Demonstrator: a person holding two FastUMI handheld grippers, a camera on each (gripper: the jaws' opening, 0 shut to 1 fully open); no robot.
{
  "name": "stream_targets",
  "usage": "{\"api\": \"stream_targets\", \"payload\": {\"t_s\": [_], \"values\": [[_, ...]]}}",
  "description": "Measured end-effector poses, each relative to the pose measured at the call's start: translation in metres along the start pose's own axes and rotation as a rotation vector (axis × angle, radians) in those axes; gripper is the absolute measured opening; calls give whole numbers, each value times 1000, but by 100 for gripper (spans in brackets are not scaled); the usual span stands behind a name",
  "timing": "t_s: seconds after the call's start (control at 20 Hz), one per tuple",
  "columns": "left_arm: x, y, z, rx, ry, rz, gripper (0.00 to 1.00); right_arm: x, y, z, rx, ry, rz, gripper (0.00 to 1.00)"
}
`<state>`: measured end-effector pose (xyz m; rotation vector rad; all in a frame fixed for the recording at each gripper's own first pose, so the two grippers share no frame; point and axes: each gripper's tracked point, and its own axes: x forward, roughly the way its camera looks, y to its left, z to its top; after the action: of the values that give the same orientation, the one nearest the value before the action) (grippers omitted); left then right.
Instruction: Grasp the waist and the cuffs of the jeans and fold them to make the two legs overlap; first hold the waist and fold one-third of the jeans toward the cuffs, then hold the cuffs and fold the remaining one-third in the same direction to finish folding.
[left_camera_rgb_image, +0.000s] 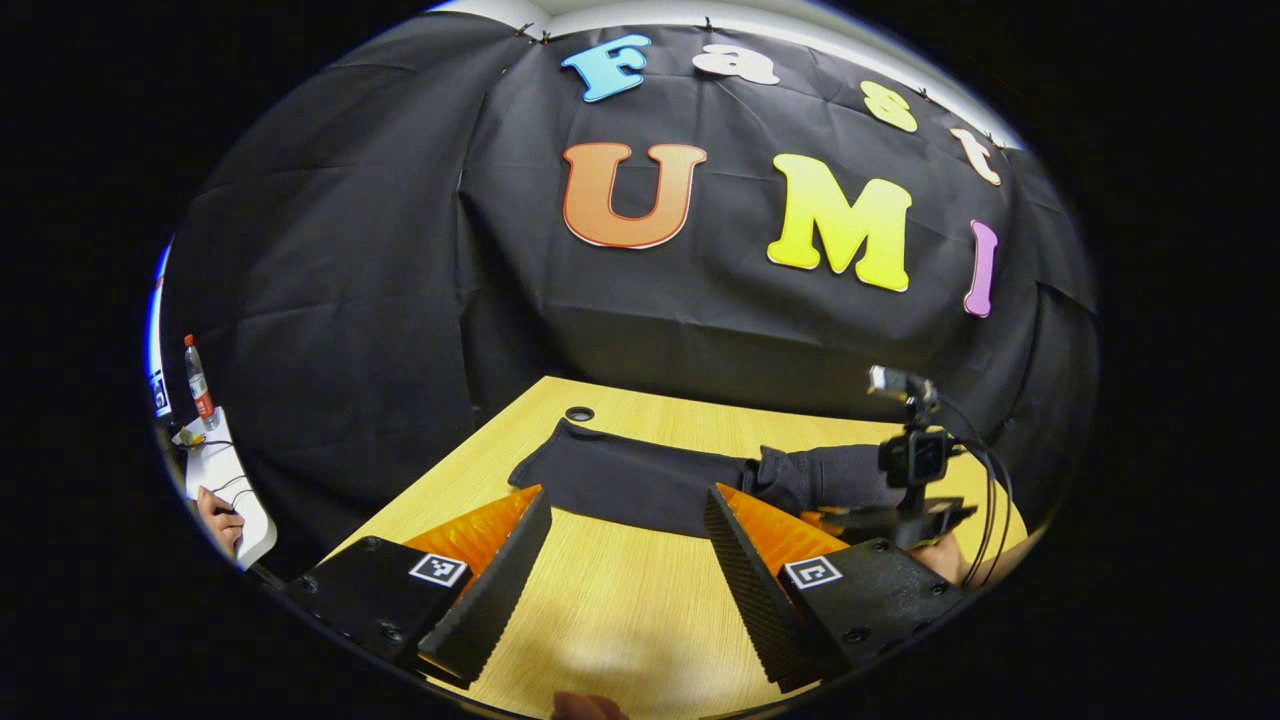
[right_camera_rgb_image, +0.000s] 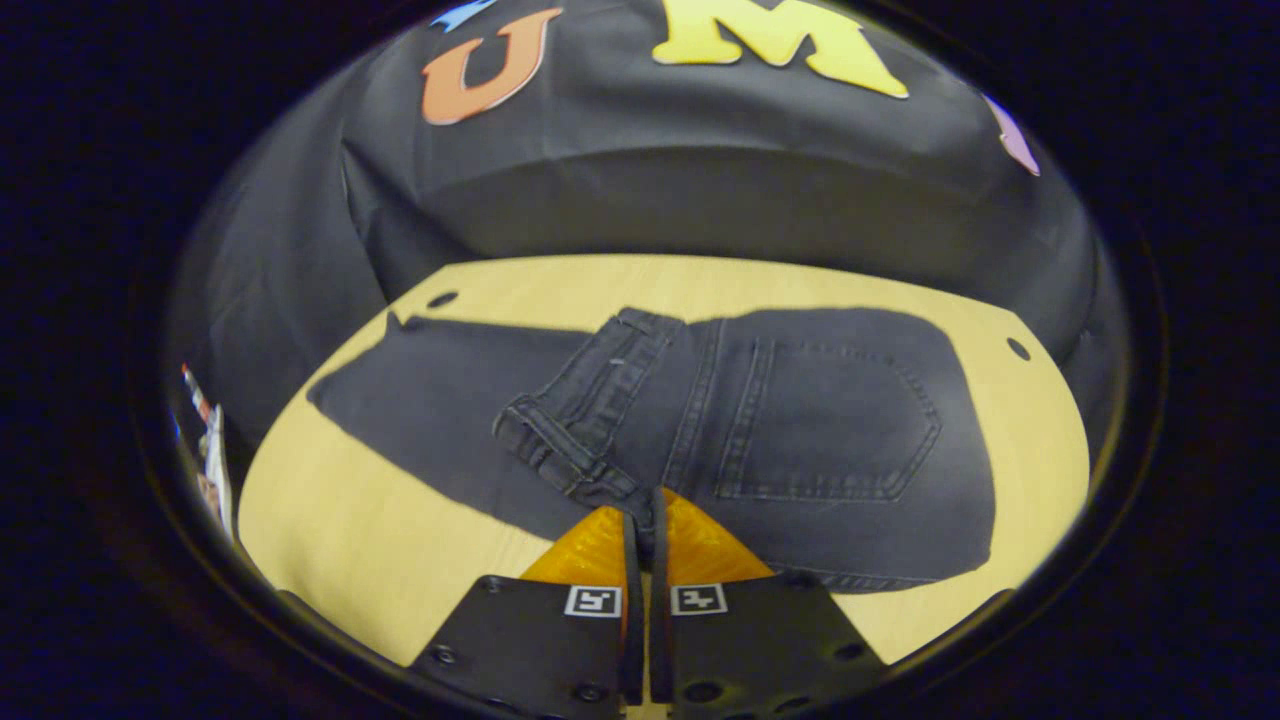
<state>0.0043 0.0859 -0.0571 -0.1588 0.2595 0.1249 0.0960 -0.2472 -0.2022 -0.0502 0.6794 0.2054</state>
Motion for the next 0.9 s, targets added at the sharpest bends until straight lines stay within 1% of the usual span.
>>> {"api": "stream_targets", "payload": {"t_s": [0.1, 0.3, 0.45, 0.5, 0.55, 0.6, 0.65, 0.75, 0.8, 0.9], "values": [[2, 1, 3, -17, -3, 1, 99, 5, 0, -6, -41, -18, -22, 10], [7, 5, 5, -57, -2, 3, 99, 6, -1, -5, -122, -110, -52, 16], [16, 8, 9, -81, -9, 10, 99, 5, 0, -5, -138, -97, -58, 25], [19, 13, 9, -94, -8, 14, 99, 2, 1, -5, -131, -86, -39, 26], [24, 14, 7, -117, 1, 12, 99, 0, 7, -1, -92, -80, 17, 29], [27, 15, 6, -148, 14, 7, 98, -4, 11, 0, -47, -71, 50, 46], [33, 16, 4, -186, 28, 2, 98, -13, 9, 10, -31, -93, 50, 63], [43, 21, -3, -271, 55, -5, 98, -28, -14, 59, -66, -221, 9, 98], [53, 24, -5, -318, 76, -3, 98, -44, -21, 80, -72, -287, 1, 98], [76, 29, -17, -440, 128, -5, 98, -78, -38, 125, -45, -414, -16, 99]]}}
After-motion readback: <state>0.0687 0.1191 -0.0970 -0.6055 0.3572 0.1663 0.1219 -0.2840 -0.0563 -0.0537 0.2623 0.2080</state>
